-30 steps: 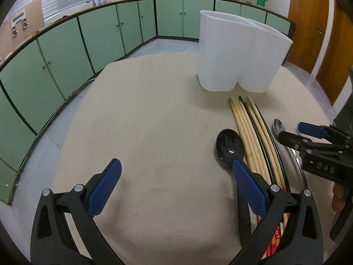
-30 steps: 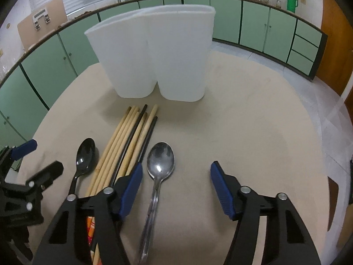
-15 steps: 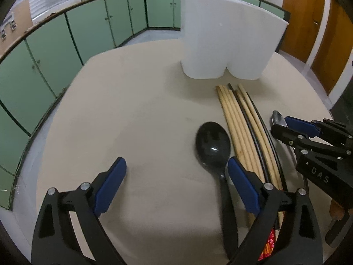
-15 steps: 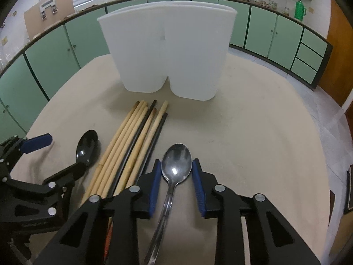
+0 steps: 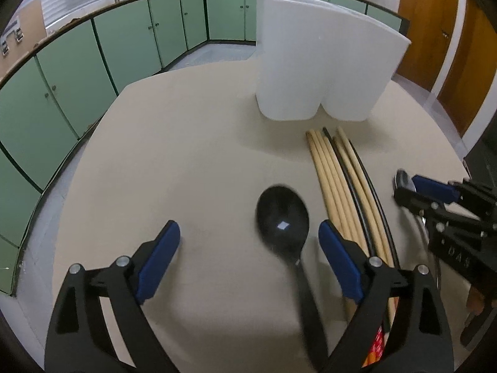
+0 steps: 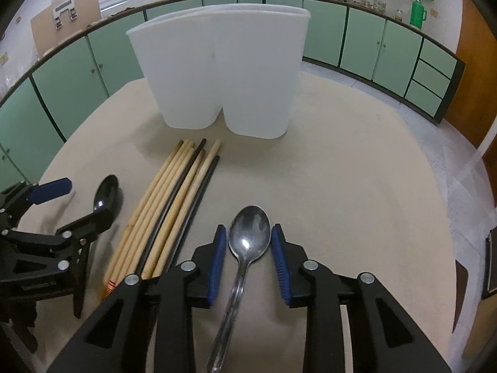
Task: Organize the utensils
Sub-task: 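Grasp the metal spoon with the right tool while the left tool grasps the black plastic spoon, then lift both spoons over the white holder and open both tools to drop them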
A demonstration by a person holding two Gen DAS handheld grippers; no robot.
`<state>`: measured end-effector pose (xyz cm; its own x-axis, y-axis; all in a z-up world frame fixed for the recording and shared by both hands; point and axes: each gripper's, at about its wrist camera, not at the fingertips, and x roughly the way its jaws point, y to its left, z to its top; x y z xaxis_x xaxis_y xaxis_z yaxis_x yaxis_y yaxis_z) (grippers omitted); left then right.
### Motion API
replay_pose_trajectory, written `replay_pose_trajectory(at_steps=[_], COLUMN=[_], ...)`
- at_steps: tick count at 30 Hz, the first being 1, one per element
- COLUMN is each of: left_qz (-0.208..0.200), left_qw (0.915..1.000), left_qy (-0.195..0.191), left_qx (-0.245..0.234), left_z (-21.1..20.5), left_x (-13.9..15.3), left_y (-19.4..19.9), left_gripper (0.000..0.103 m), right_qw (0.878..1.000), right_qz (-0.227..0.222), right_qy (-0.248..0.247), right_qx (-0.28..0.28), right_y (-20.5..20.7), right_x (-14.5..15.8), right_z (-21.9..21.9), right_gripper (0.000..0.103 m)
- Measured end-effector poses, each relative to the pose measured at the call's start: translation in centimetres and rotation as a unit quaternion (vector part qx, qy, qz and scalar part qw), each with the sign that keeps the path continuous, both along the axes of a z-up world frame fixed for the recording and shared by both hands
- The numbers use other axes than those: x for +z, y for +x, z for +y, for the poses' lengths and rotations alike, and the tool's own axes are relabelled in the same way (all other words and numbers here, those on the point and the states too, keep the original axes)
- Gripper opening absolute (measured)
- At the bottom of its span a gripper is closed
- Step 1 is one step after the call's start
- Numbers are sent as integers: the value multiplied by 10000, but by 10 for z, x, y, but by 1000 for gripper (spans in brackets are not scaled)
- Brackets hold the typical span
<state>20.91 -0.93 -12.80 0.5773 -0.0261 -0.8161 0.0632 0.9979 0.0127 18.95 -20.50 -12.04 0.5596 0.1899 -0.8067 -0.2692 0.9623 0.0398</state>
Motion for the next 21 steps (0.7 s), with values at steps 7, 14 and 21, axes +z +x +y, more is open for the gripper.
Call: replay_pose_trajectory(at_steps=[7, 14, 21], left_qz=[274, 169, 10], left_qw=[9994, 9998, 9990], left_qy=[167, 6, -388], left_qx=[126, 130, -227], left_z=[1, 4, 2], left_x=[-8, -7, 0], left_y=[21, 19, 19], left_gripper=[87, 60, 35], right_qw=[9999, 9997, 9989], right_qz=[129, 180, -67], right_qy=[91, 116, 452], right_qx=[-9, -90, -83], right_y=[13, 13, 6], right_x=[-1, -2, 11], right_z=[1, -2, -13], right_gripper=[39, 29, 28])
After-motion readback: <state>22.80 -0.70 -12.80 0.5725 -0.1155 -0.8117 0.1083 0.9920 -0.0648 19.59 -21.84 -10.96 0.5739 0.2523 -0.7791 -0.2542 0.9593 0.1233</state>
